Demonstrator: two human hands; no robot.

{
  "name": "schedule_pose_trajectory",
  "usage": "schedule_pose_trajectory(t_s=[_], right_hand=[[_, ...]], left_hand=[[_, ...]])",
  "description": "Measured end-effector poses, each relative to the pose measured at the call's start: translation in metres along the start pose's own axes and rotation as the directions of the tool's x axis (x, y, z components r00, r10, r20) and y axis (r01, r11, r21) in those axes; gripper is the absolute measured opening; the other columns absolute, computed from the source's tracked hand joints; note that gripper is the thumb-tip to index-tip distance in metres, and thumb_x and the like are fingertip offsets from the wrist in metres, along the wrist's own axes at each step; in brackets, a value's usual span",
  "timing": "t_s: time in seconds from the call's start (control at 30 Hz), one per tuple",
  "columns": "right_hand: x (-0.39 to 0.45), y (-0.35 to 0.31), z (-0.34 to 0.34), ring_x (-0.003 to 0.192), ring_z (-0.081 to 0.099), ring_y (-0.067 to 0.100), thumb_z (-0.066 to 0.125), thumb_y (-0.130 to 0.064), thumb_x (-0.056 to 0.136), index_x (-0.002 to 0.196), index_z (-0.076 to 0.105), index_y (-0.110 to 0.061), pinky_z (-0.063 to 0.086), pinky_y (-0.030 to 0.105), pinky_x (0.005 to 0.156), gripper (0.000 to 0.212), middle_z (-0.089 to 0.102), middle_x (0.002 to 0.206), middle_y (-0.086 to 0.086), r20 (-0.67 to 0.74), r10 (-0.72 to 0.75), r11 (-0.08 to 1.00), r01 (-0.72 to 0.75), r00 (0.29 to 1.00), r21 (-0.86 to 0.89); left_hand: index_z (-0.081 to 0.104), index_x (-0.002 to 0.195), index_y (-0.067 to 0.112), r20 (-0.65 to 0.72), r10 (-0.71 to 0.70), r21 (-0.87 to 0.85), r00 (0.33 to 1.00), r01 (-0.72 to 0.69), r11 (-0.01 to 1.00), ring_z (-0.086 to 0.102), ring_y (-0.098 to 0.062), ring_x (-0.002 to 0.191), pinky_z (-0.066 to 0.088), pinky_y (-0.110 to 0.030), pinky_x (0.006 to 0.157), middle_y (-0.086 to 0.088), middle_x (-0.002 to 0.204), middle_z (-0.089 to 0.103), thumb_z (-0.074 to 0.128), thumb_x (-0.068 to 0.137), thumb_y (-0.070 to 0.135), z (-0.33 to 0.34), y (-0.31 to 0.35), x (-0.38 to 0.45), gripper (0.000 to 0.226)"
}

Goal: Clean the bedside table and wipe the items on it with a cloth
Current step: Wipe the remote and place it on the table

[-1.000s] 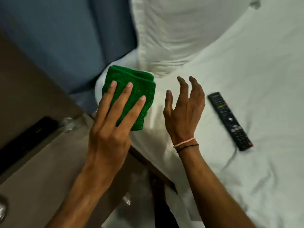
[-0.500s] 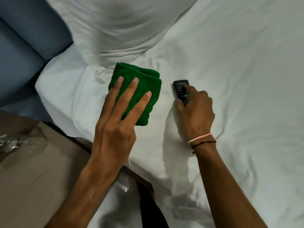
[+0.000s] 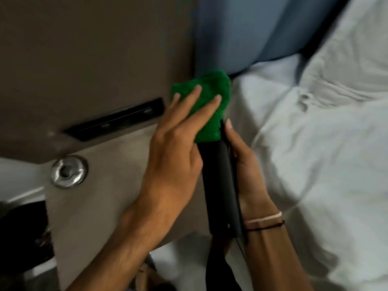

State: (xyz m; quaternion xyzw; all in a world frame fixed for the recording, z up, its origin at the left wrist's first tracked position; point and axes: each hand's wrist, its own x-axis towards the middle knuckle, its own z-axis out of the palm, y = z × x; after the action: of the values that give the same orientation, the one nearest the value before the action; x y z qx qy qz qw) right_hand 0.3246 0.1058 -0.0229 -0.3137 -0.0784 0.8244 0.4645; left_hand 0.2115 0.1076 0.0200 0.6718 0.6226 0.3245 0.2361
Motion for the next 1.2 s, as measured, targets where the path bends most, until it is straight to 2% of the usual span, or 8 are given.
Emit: schedule_pose_trajectory(t_s=[0.13, 0.3, 0.43, 0.5, 0.63, 0.8, 0.9, 1.2], right_hand=[[0.035, 0.053, 0.038, 0.102, 0.071, 0.024, 0.039, -0.048, 0.104, 0.117, 0.07, -0.005, 0.057, 0.032, 0.094, 0.054, 0.072, 0.112, 0.014, 0.093, 0.159, 0.969, -0.173, 0.983, 0.176], [0.076, 0.116, 0.073, 0.069, 0.064, 0.014, 0.055, -0.049, 0.097, 0.075, 0.068, -0.015, 0.058, 0.03, 0.078, 0.043, 0.065, 0.068, 0.001, -0.195, 0.17, 0.984, -0.176, 0.966, -0.011], [0.104, 0.153, 0.075, 0.066, 0.064, 0.011, 0.068, -0.036, 0.094, 0.092, 0.06, -0.014, 0.062, 0.03, 0.078, 0.023, 0.063, 0.065, 0.003, -0.327, 0.22, 0.971, -0.24, 0.919, -0.021], [0.111, 0.17, 0.071, 0.055, 0.067, 0.013, 0.066, -0.033, 0.095, 0.09, 0.058, -0.01, 0.062, 0.023, 0.061, 0.025, 0.062, 0.07, 0.005, -0.382, 0.282, 0.931, -0.348, 0.88, -0.114], [0.106, 0.202, 0.058, 0.104, 0.06, 0.028, 0.057, -0.03, 0.1, 0.134, 0.058, 0.001, 0.047, 0.038, 0.111, 0.046, 0.059, 0.118, 0.016, -0.441, 0.36, 0.803, -0.514, 0.822, -0.302], [0.085, 0.23, 0.055, 0.114, 0.058, 0.031, 0.048, -0.024, 0.102, 0.15, 0.045, -0.007, 0.04, 0.043, 0.114, 0.051, 0.054, 0.144, 0.021, -0.407, 0.392, 0.844, -0.498, 0.825, -0.196], [0.076, 0.23, 0.059, 0.139, 0.045, 0.034, 0.052, -0.022, 0.092, 0.152, 0.042, -0.01, 0.027, 0.048, 0.124, 0.062, 0.045, 0.154, 0.022, -0.299, 0.415, 0.88, -0.462, 0.859, -0.105], [0.091, 0.198, 0.051, 0.142, 0.044, 0.031, 0.04, -0.035, 0.106, 0.156, 0.036, -0.017, 0.039, 0.045, 0.112, 0.053, 0.044, 0.156, 0.018, -0.29, 0.398, 0.901, -0.431, 0.87, -0.057]], left_hand=[[0.054, 0.138, 0.025, 0.075, -0.08, -0.024, 0.994, 0.082, 0.996, 0.031, -0.021, 0.148, 0.024, -0.031, 0.124, 0.002, 0.156, 0.04, 0.043, 0.074, -0.022, -0.041, -0.048, -0.05, 0.08], [0.058, 0.134, 0.032, 0.178, -0.19, -0.175, 0.966, 0.221, 0.959, 0.036, -0.003, 0.144, 0.029, -0.021, 0.12, 0.015, 0.153, 0.043, 0.047, 0.07, -0.027, -0.104, -0.113, -0.129, 0.088], [0.065, 0.124, 0.044, 0.259, -0.177, -0.283, 0.949, 0.25, 0.926, 0.042, -0.003, 0.141, 0.034, -0.025, 0.118, 0.025, 0.144, 0.052, 0.045, 0.061, -0.025, -0.145, -0.146, -0.166, 0.095], [0.063, 0.117, 0.057, 0.232, -0.198, -0.268, 0.952, 0.258, 0.928, 0.041, -0.006, 0.142, 0.03, -0.019, 0.118, 0.036, 0.139, 0.051, 0.047, 0.065, -0.026, -0.16, -0.164, -0.176, 0.099], [0.064, 0.129, 0.03, 0.034, -0.295, -0.21, 0.955, 0.295, 0.932, 0.039, -0.006, 0.143, 0.032, -0.033, 0.12, 0.013, 0.148, 0.052, 0.046, 0.065, -0.029, -0.168, -0.186, -0.185, 0.089], [0.055, 0.138, 0.028, -0.067, -0.368, -0.108, 0.927, 0.36, 0.927, 0.029, -0.013, 0.149, 0.028, -0.036, 0.123, 0.006, 0.156, 0.042, 0.046, 0.071, -0.026, -0.148, -0.196, -0.155, 0.087], [0.048, 0.144, 0.029, -0.018, -0.381, -0.003, 0.924, 0.381, 0.925, 0.019, -0.019, 0.152, 0.022, -0.035, 0.125, 0.003, 0.161, 0.033, 0.047, 0.077, -0.022, -0.131, -0.193, -0.135, 0.085], [0.034, 0.149, 0.039, 0.277, -0.254, 0.114, 0.927, 0.231, 0.966, 0.002, -0.013, 0.154, 0.02, -0.036, 0.125, 0.014, 0.164, 0.018, 0.049, 0.086, -0.011, -0.11, -0.174, -0.147, 0.081]])
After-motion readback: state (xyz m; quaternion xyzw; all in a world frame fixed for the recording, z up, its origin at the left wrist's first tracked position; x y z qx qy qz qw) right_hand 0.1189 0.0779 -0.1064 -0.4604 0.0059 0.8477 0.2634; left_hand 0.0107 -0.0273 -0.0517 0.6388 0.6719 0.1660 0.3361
